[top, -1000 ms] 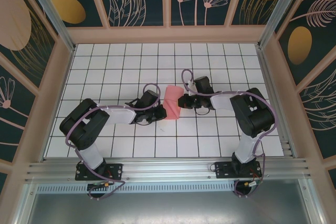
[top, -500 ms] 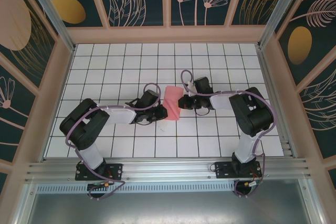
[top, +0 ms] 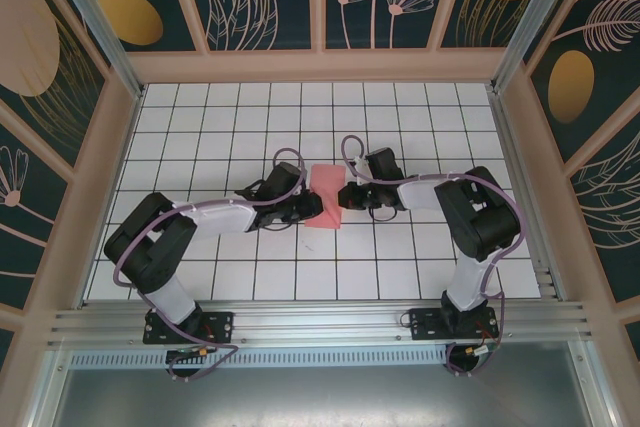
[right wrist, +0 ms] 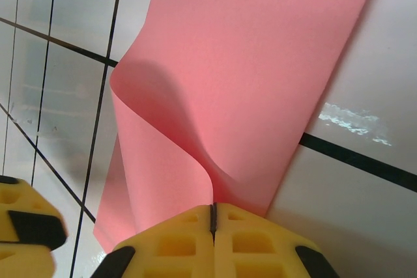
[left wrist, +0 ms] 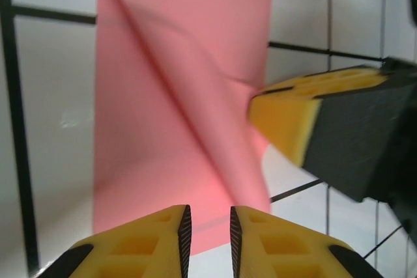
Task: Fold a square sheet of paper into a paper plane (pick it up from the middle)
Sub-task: Fold the triangle a second time at the center of the table.
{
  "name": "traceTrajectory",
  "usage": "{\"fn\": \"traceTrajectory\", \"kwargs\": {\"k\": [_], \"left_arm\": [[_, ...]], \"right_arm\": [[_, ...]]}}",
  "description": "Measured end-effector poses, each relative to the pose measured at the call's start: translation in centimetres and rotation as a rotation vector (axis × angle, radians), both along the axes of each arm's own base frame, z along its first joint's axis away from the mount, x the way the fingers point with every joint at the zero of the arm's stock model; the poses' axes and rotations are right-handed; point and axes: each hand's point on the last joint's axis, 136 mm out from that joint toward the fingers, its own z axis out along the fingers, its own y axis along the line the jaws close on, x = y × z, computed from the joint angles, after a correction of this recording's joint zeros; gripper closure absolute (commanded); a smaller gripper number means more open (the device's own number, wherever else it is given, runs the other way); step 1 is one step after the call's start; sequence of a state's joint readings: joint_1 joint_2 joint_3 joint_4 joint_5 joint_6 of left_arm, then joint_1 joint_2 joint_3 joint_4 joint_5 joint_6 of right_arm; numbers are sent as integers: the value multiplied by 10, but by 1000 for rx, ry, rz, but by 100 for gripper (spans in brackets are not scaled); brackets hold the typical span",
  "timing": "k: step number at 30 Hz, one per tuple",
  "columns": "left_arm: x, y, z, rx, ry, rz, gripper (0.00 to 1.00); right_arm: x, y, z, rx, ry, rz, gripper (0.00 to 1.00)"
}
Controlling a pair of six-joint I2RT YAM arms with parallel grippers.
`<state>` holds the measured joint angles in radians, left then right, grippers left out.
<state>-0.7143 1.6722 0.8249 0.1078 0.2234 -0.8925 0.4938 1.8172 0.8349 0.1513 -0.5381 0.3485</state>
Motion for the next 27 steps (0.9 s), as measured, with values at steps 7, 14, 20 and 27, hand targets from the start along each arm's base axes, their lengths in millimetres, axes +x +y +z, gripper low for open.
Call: {"fn": "traceTrajectory", "kwargs": {"k": [7,14,20,27], "left_arm": [[17,-15,21,-45,-35,5,80],[20,-18,0,-24,7,17,82],[20,-18,-6,-15,19,23,86],[6,-5,-18,2,48,32,86]], "right_arm": [[0,-1,-3,-9,2,-1,100],[0,0,-3,-8,1,0,100],[3,3,-1,-7,-2,2,100],[5,4,-2,-9,1,2,100]]}}
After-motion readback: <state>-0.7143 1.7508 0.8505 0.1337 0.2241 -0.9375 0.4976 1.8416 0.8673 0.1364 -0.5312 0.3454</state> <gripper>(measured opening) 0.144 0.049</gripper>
